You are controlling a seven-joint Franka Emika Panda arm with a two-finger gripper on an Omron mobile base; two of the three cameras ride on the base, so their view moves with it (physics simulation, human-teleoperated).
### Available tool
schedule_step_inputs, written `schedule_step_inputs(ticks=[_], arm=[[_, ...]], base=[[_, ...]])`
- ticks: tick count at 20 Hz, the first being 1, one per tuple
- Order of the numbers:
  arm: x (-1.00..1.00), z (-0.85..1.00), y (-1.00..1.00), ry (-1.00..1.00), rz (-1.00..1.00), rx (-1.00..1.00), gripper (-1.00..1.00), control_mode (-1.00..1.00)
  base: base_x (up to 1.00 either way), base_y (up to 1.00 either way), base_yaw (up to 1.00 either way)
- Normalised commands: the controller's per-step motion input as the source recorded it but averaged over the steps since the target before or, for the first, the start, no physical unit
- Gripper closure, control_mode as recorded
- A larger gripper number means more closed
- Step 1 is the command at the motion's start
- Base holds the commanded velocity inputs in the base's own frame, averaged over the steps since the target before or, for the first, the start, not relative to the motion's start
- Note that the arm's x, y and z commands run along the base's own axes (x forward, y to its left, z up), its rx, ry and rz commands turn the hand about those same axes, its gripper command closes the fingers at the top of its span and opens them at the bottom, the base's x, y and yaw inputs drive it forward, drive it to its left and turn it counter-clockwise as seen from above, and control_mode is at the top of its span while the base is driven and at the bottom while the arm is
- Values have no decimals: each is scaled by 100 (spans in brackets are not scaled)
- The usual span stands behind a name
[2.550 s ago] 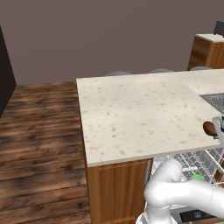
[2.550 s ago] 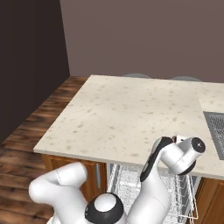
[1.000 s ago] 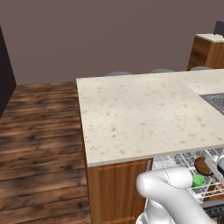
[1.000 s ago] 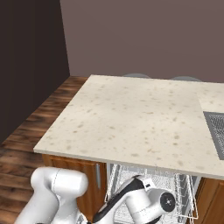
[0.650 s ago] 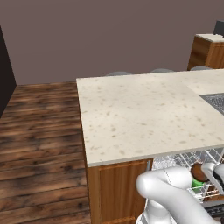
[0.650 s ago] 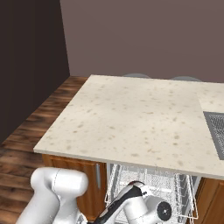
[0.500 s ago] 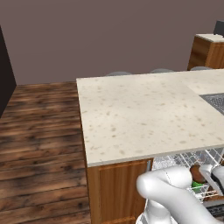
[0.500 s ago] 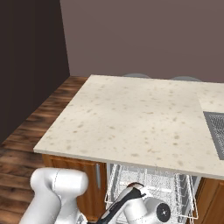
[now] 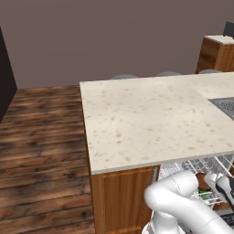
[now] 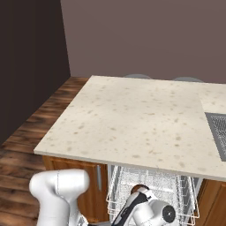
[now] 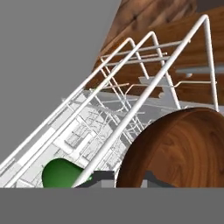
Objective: Pick up the cup and bowl from the counter, place them in the dishwasher, and close the dishwasher door.
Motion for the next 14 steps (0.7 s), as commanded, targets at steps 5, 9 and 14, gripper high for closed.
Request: schedule_step_inputs(ticks=[5, 9, 14], arm=[[53, -48, -35, 0, 2, -1, 100, -100], [34, -67, -4, 0, 3, -1, 100, -100], [-14, -69, 0, -4, 6, -4, -100, -100]], base=[[0, 0, 0], [0, 0, 0], [0, 0, 0]])
